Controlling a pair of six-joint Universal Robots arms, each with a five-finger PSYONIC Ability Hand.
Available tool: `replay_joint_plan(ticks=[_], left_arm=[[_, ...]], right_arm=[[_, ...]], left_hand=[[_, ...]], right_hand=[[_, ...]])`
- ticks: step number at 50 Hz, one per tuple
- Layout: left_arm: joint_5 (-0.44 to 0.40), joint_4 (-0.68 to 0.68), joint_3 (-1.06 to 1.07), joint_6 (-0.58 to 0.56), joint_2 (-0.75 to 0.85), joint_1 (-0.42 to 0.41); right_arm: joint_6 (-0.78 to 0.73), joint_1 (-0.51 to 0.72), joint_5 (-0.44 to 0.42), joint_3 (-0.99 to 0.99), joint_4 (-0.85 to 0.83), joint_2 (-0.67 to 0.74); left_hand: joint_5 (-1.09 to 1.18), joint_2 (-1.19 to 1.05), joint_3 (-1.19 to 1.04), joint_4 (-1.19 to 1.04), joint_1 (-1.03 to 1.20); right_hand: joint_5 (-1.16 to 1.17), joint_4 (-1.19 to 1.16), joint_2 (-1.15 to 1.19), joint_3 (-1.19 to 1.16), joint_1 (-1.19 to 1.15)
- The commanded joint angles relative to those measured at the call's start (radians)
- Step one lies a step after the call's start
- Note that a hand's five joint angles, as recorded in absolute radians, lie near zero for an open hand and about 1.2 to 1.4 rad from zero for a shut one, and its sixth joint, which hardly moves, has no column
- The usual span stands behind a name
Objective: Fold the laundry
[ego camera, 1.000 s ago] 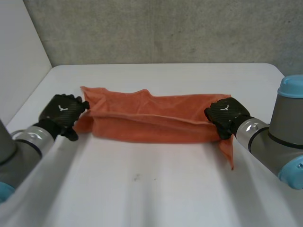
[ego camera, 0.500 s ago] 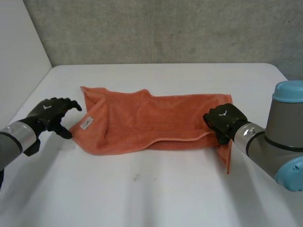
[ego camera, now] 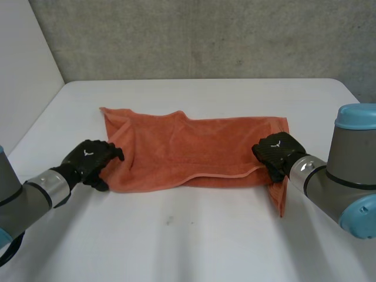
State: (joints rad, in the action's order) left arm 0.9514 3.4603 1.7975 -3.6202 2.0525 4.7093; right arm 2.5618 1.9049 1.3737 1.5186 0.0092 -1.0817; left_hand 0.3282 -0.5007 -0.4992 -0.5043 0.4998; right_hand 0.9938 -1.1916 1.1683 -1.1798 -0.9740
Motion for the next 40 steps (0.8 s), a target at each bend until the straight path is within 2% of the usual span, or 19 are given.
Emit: replay_joint_plan(ticks=[1, 7, 15, 21, 23, 28, 34, 40], left_arm=[[0.001, 0.016, -0.015, -0.005, 0.034, -0.020], [0.007, 0.045, -0.026, -0.006, 0.052, -0.032], [0.009, 0.048, -0.047, -0.005, 0.063, -0.041], [0.009, 0.048, -0.053, -0.006, 0.080, -0.046], [0.009, 0.048, -0.053, -0.006, 0.081, -0.046], [0.029, 0.042, -0.053, -0.014, 0.052, -0.051], [0.111, 0.025, -0.011, -0.021, -0.113, -0.051], [0.260, -0.055, 0.094, -0.044, -0.411, -0.066]], right_arm=[[0.000, 0.003, 0.002, 0.002, 0.000, 0.002], [0.000, 0.003, -0.001, 0.002, 0.000, 0.003], [-0.002, 0.003, 0.002, 0.002, 0.000, 0.003], [-0.002, 0.002, 0.002, 0.002, 0.000, 0.003], [-0.002, 0.000, 0.004, 0.000, 0.000, 0.003], [-0.002, -0.003, 0.005, -0.012, 0.008, 0.000], [-0.015, -0.004, 0.010, -0.041, 0.055, -0.043], [-0.123, -0.007, 0.013, -0.087, 0.320, -0.164]], left_hand=[[0.160, -0.162, -0.163, -0.158, 0.163], [0.233, -0.235, -0.237, -0.232, 0.236], [0.626, -0.628, -0.630, -0.625, 0.629], [0.676, -0.678, -0.680, -0.675, 0.679], [0.892, -0.894, -0.896, -0.890, 0.895], [0.894, -0.896, -0.897, -0.892, 0.897], [0.894, -0.896, -0.897, -0.892, 0.897], [0.894, -0.896, -0.897, -0.892, 0.897]], right_hand=[[0.228, -0.205, 0.228, -0.217, -0.422], [0.228, -0.205, 0.228, -0.217, -0.422], [0.228, -0.205, 0.228, -0.217, -0.422], [0.228, -0.205, 0.228, -0.217, -0.422], [0.228, -0.205, 0.228, -0.217, -0.422], [0.228, -0.205, 0.228, -0.217, -0.422], [0.228, -0.205, 0.228, -0.217, -0.422], [0.228, -0.205, 0.228, -0.217, -0.422]])
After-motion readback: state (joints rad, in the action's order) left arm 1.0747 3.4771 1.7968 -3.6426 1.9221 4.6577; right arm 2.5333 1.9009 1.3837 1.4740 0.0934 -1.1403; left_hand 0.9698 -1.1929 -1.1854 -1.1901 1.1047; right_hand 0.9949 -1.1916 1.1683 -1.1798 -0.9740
